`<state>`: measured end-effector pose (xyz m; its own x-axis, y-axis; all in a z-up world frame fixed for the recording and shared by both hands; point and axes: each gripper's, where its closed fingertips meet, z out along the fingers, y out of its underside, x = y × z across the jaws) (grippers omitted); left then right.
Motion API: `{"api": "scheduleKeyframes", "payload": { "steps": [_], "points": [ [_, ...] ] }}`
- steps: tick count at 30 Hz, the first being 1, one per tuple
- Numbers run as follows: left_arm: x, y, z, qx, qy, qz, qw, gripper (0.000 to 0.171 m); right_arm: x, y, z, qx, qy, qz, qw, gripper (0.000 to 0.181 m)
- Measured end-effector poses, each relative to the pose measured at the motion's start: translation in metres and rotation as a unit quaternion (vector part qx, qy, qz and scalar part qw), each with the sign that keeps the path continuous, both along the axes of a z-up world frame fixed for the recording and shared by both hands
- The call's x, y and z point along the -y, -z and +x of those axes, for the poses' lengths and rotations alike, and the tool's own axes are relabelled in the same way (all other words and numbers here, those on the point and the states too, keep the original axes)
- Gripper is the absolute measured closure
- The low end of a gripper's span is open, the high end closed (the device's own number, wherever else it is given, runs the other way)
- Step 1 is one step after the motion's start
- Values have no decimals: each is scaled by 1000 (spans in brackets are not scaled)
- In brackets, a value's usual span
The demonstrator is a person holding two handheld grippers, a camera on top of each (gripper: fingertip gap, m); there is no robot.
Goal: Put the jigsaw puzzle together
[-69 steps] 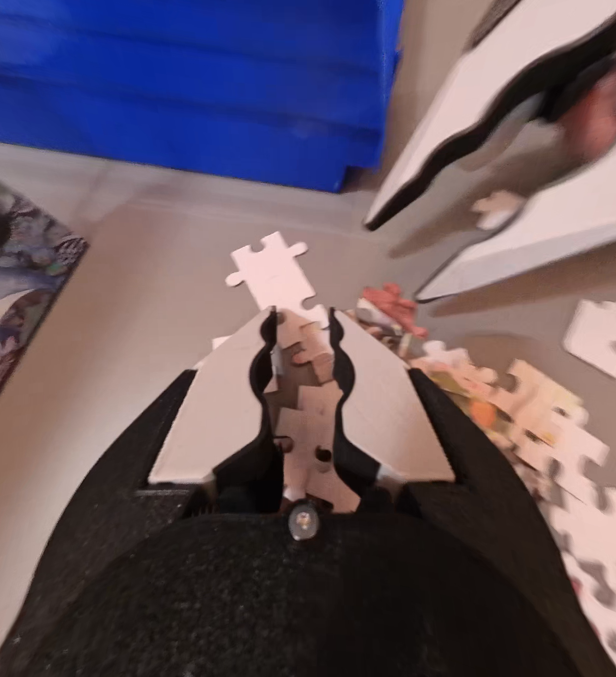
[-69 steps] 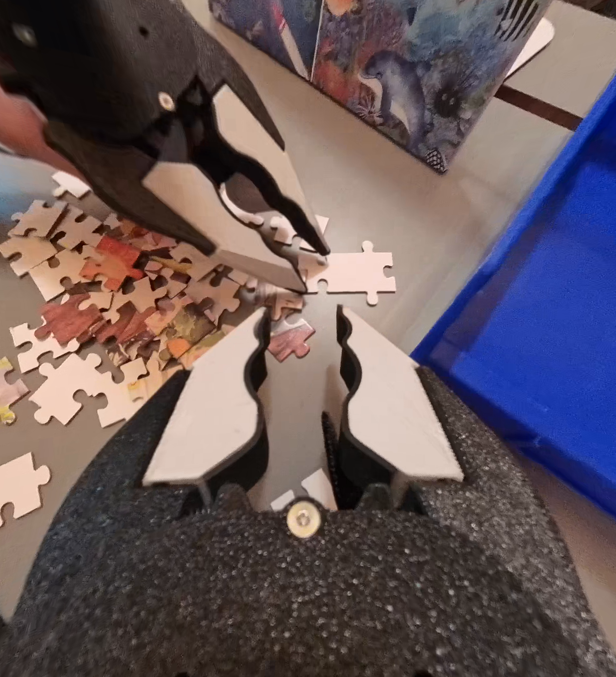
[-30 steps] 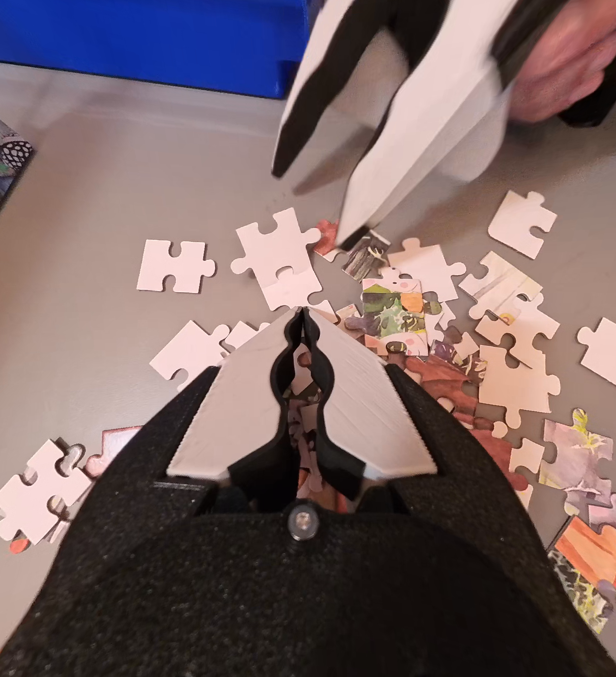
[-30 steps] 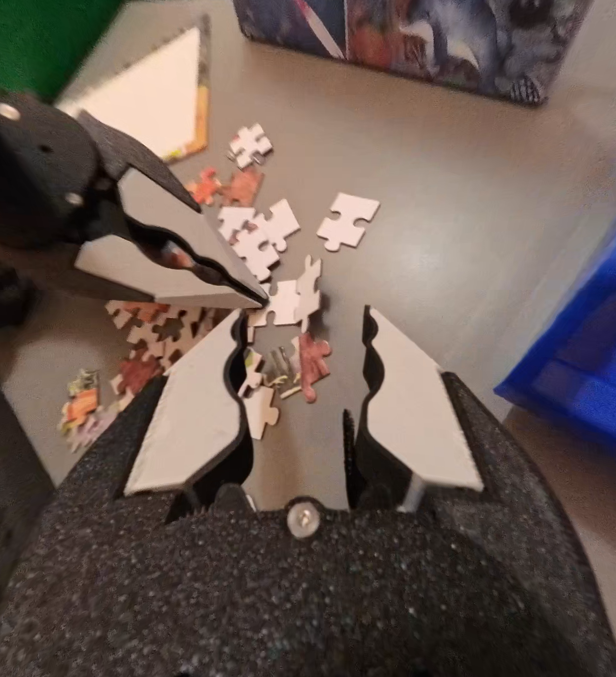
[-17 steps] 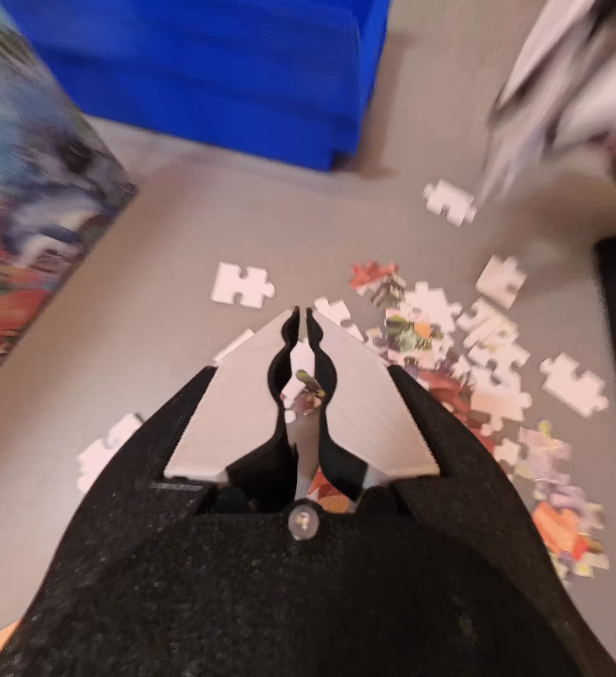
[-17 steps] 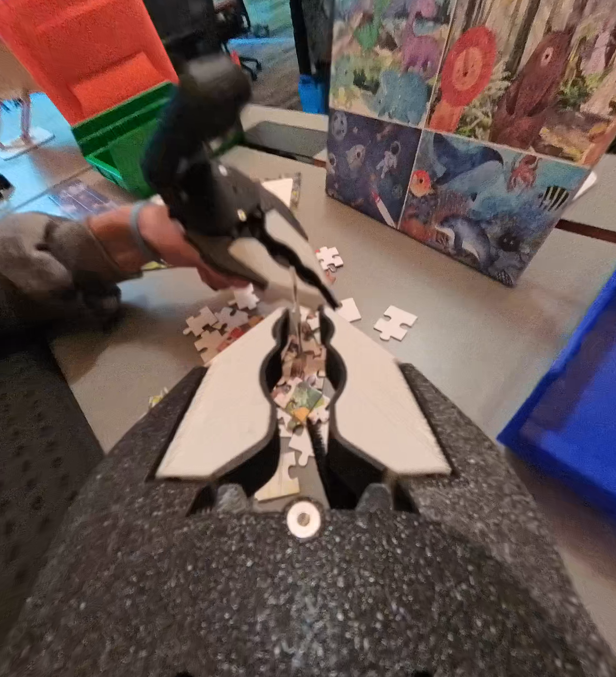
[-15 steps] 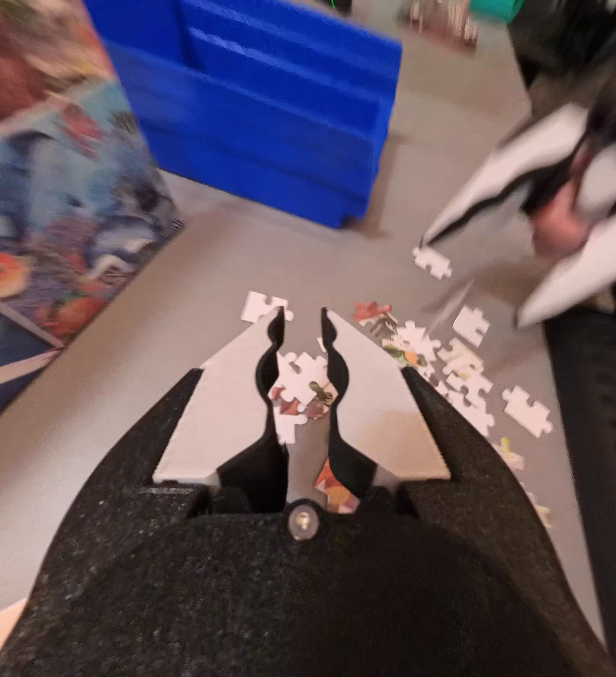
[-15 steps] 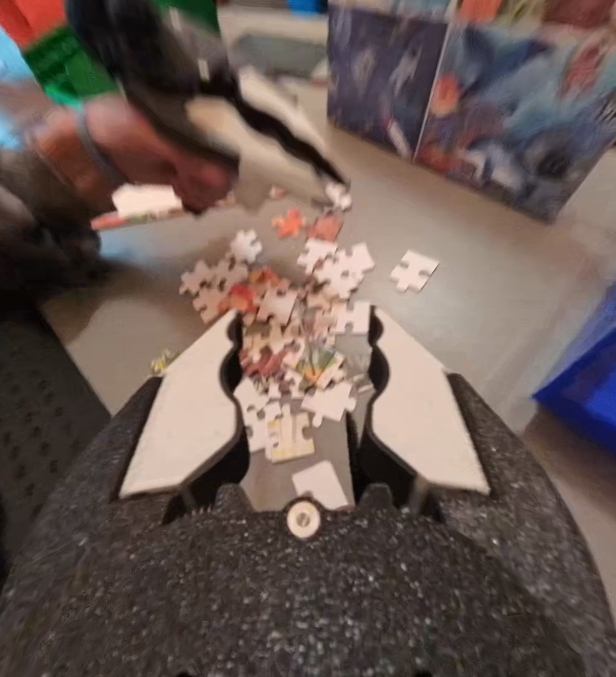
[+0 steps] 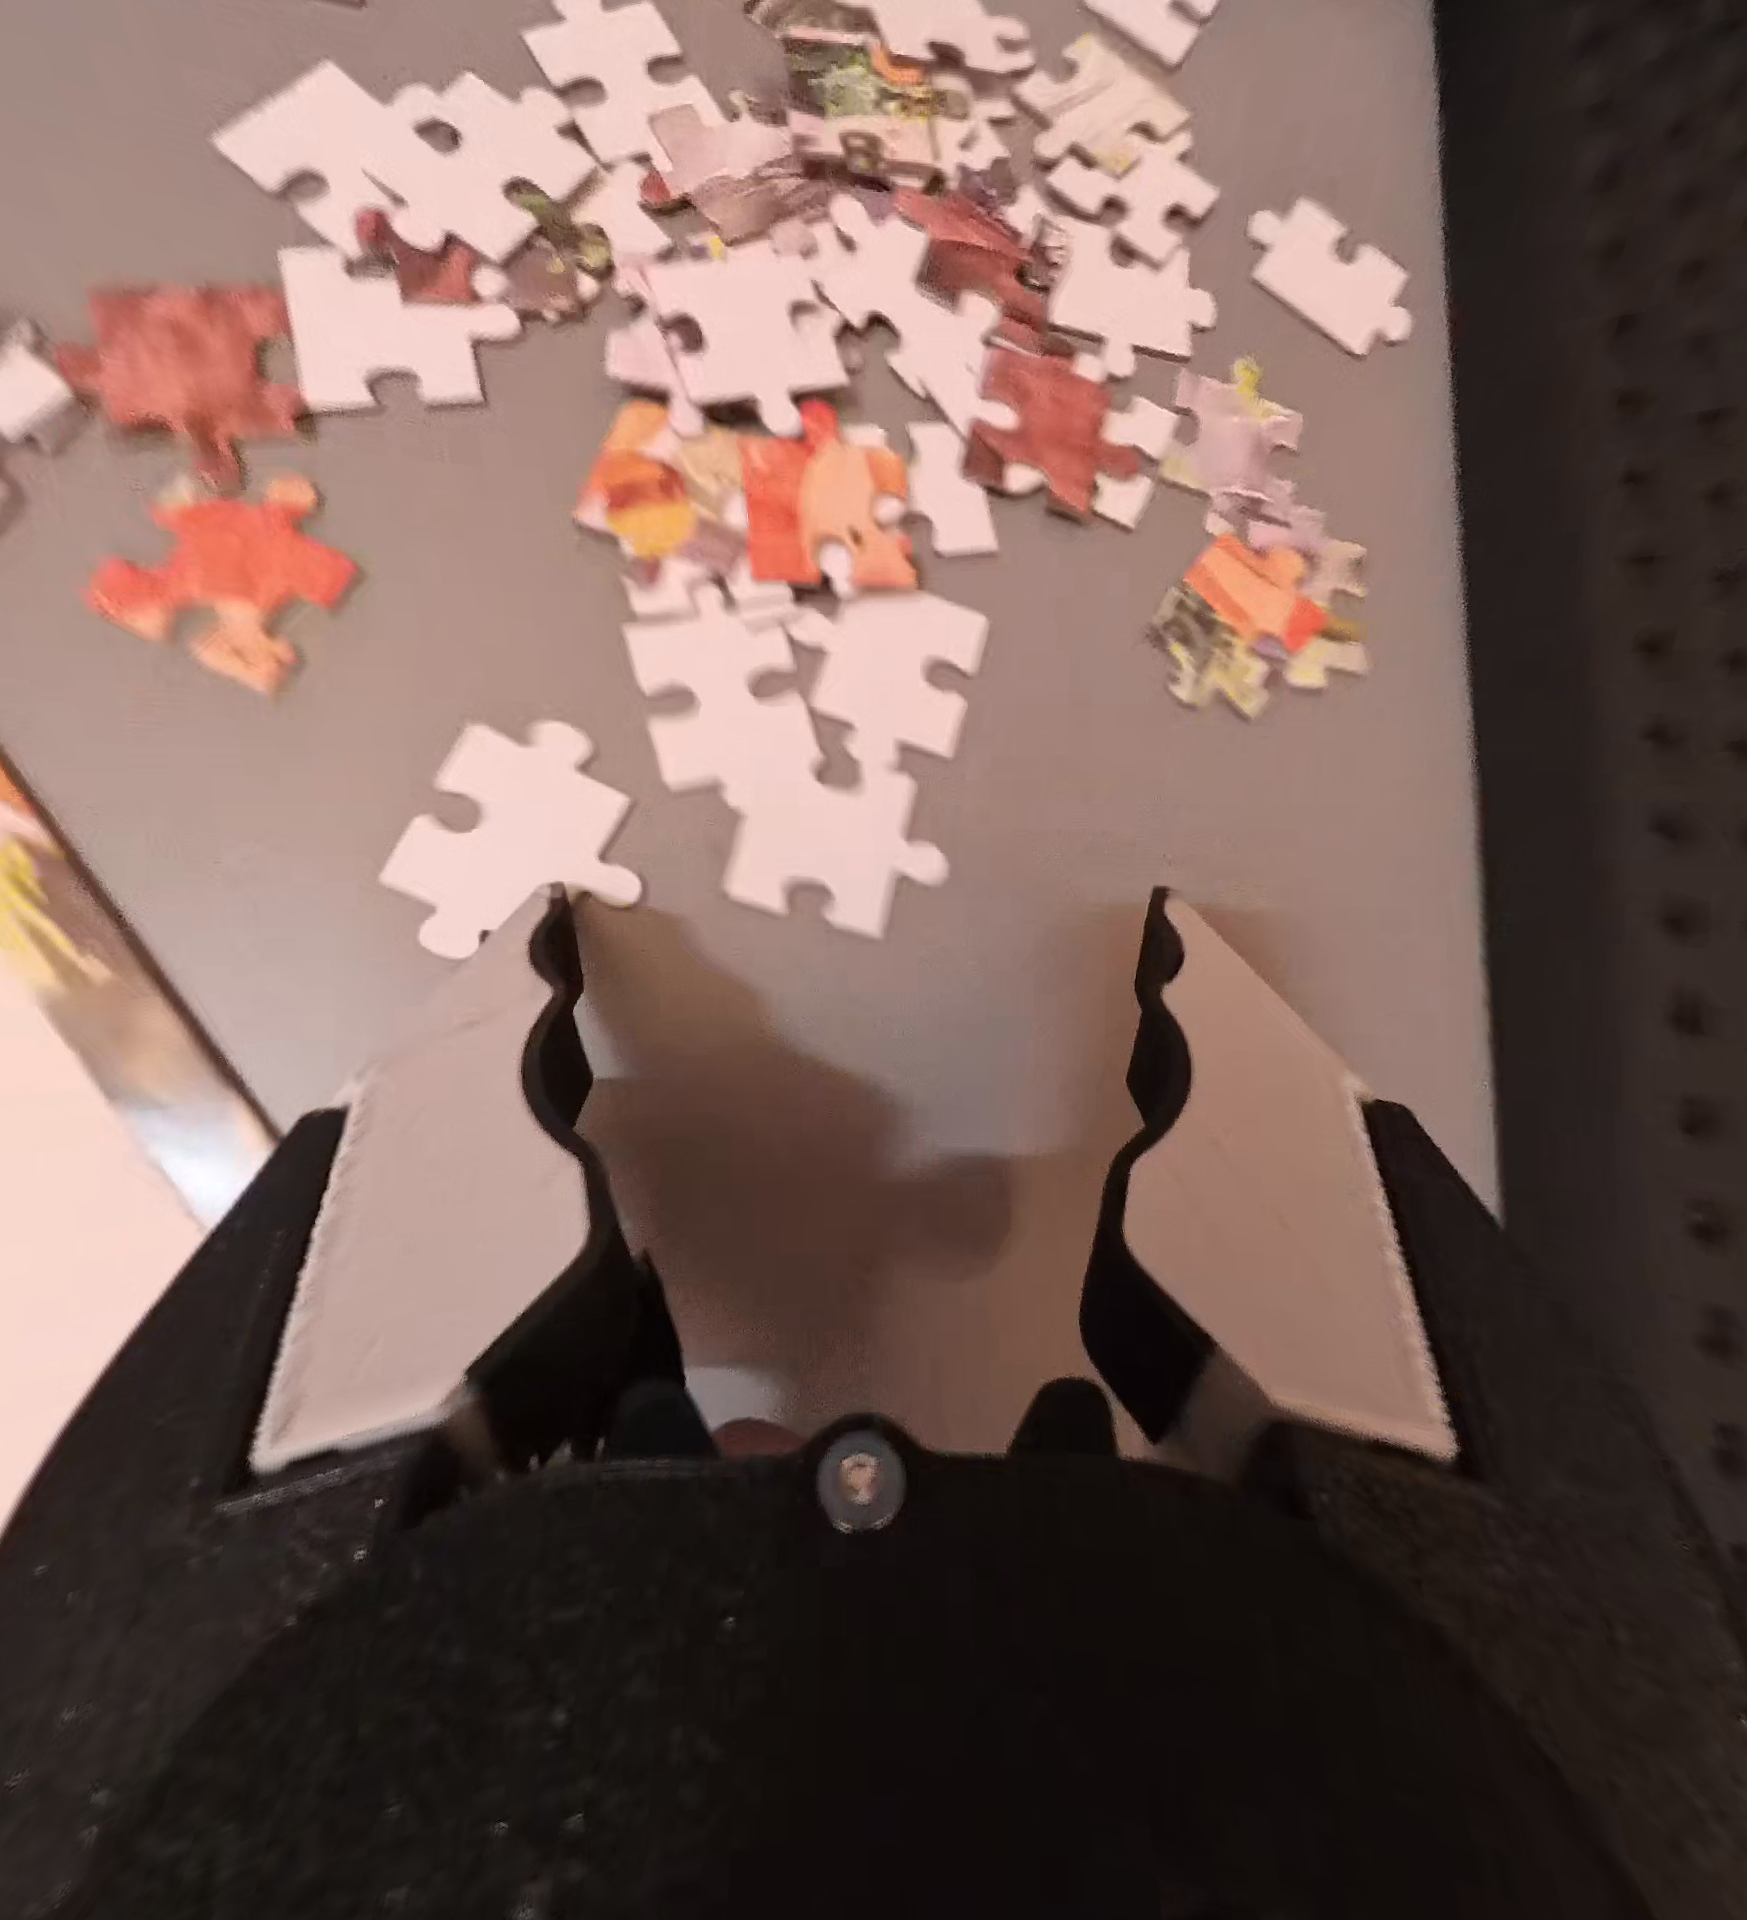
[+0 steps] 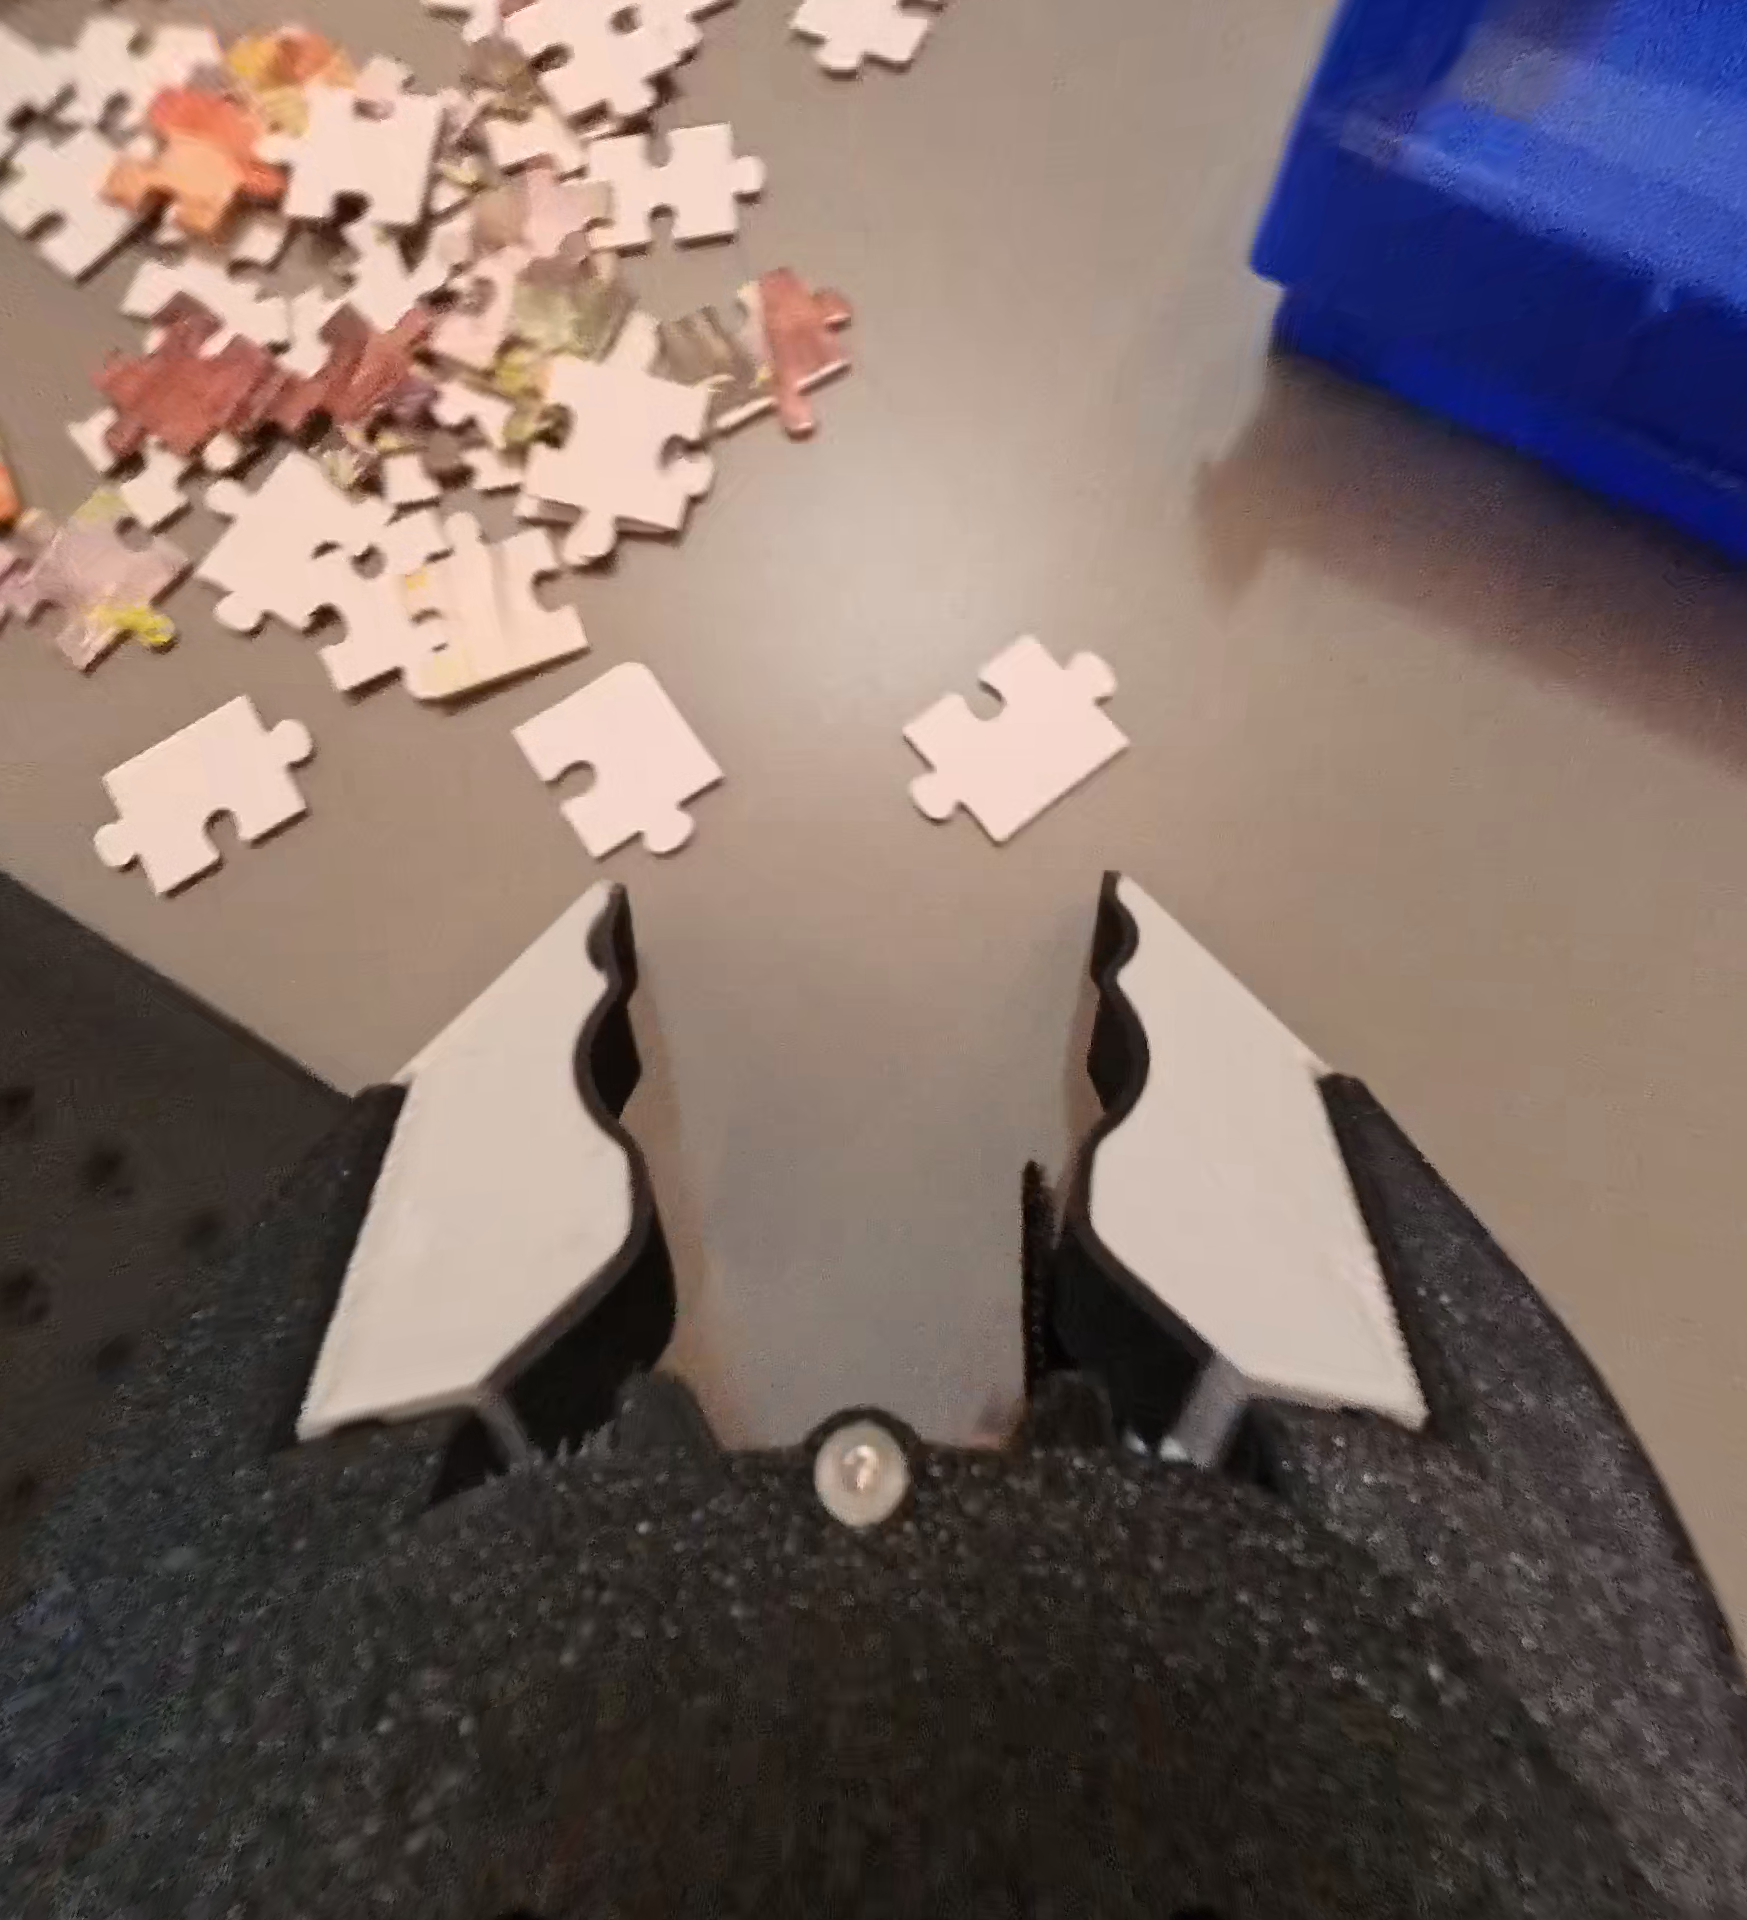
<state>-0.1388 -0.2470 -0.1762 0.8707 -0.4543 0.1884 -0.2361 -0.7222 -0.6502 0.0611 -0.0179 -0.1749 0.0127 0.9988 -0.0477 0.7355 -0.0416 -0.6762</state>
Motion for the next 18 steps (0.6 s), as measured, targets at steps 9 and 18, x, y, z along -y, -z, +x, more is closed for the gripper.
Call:
{"api": "scheduleKeyframes", "payload": {
  "steps": [9,18],
  "points": [
    [-12,8,4,-68,-84,68,992,85,24,6,-78,-28,-47,-27,998,101],
    [-84,6,48,-72,-50,70,994,106,107,-20,-144,-42,-170,-40,984,115]
  ]
}}
